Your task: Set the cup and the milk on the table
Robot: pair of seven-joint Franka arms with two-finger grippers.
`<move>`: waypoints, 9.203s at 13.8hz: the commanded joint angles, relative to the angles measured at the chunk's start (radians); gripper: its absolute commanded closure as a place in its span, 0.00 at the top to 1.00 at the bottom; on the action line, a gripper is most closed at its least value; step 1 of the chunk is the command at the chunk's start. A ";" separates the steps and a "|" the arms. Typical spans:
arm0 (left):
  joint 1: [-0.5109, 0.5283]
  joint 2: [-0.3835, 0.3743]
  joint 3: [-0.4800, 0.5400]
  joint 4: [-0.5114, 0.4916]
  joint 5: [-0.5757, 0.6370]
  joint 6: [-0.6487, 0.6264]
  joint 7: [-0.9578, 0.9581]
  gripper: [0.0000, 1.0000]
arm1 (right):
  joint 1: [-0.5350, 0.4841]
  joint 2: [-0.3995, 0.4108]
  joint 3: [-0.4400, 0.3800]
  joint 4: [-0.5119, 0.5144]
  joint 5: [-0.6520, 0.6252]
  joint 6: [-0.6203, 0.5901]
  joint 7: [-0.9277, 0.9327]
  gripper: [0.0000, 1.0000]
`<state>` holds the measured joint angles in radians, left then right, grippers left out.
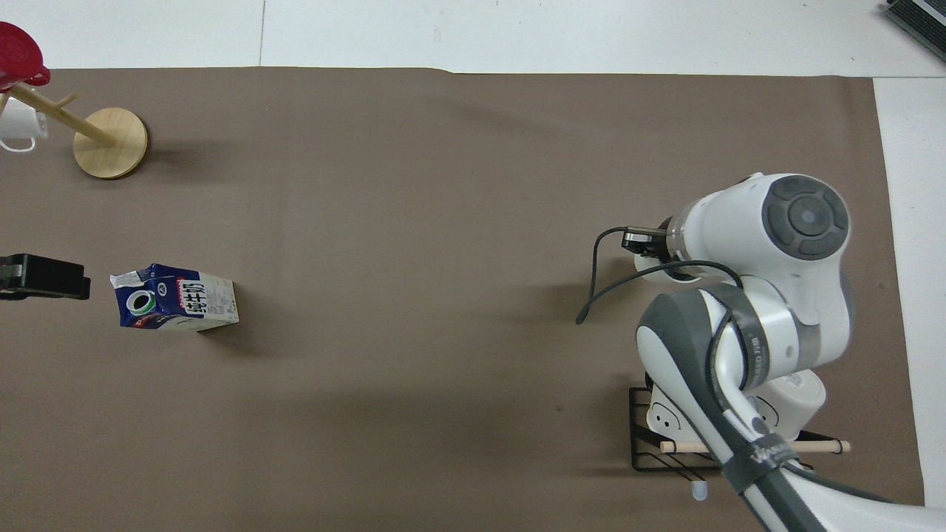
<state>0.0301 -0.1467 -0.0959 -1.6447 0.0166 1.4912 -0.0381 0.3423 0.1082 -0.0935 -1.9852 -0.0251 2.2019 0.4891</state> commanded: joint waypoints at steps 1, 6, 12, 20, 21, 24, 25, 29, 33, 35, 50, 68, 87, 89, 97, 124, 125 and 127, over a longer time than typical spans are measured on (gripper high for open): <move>-0.013 0.001 0.008 0.013 0.011 -0.012 -0.014 1.00 | 0.070 0.040 0.000 0.091 0.002 -0.059 0.098 0.00; -0.019 -0.002 0.008 0.005 0.011 -0.019 -0.014 1.00 | 0.220 0.123 0.000 0.187 0.008 -0.073 0.282 0.00; -0.059 -0.017 -0.004 -0.043 0.009 0.024 -0.077 1.00 | 0.343 0.226 0.001 0.190 -0.001 0.022 0.442 0.00; -0.137 0.004 -0.005 -0.102 -0.012 0.133 -0.221 1.00 | 0.366 0.252 0.000 0.184 -0.012 0.087 0.496 0.00; -0.140 0.004 -0.005 -0.128 -0.018 0.145 -0.223 1.00 | 0.366 0.254 0.001 0.184 -0.015 0.099 0.494 0.00; -0.171 -0.017 -0.005 -0.228 -0.021 0.224 -0.299 1.00 | 0.380 0.283 0.000 0.189 -0.019 0.121 0.494 0.00; -0.177 -0.014 -0.004 -0.234 -0.021 0.234 -0.301 1.00 | 0.379 0.283 0.000 0.189 -0.019 0.122 0.494 0.00; -0.110 -0.036 0.005 -0.317 -0.020 0.302 -0.266 1.00 | 0.377 0.284 0.000 0.180 -0.016 0.134 0.496 0.00; -0.021 -0.102 0.005 -0.486 -0.020 0.443 -0.122 1.00 | 0.379 0.284 0.000 0.177 -0.016 0.133 0.496 0.44; -0.019 -0.102 0.005 -0.501 -0.020 0.469 -0.121 1.00 | 0.386 0.283 -0.003 0.183 -0.027 0.114 0.494 0.97; 0.019 -0.079 0.005 -0.596 -0.020 0.642 -0.033 0.93 | 0.140 -0.068 -0.012 0.183 -0.026 -0.211 0.074 1.00; -0.132 -0.057 -0.004 -0.446 -0.058 0.479 -0.214 0.47 | -0.241 -0.211 -0.012 0.164 -0.021 -0.502 -0.331 1.00; -0.506 0.090 -0.005 -0.360 -0.024 0.644 -0.627 0.44 | -0.238 -0.242 -0.051 0.402 0.011 -0.754 -0.437 1.00; -0.525 0.094 -0.005 -0.360 -0.018 0.644 -0.663 0.44 | -0.240 -0.248 -0.051 0.395 0.011 -0.754 -0.443 1.00; -0.585 0.145 -0.005 -0.362 0.063 0.682 -0.766 0.45 | -0.238 -0.282 -0.051 0.342 0.011 -0.732 -0.446 1.00; -0.176 -0.119 0.065 -0.129 0.009 0.018 -0.026 1.00 | -0.296 -0.205 -0.061 0.422 0.039 -0.737 -0.524 1.00; -0.176 -0.119 0.076 -0.129 0.009 0.015 -0.008 1.00 | -0.296 -0.205 -0.061 0.422 0.039 -0.737 -0.527 1.00; -0.174 -0.119 0.087 -0.129 0.009 0.015 0.036 1.00 | -0.292 -0.200 -0.052 0.430 0.039 -0.735 -0.521 1.00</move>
<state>-0.1522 -0.2687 -0.0169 -1.7916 0.0420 1.5331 -0.0491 0.0519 -0.0976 -0.1565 -1.5630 0.0130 1.4555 -0.0095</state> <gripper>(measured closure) 0.000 0.000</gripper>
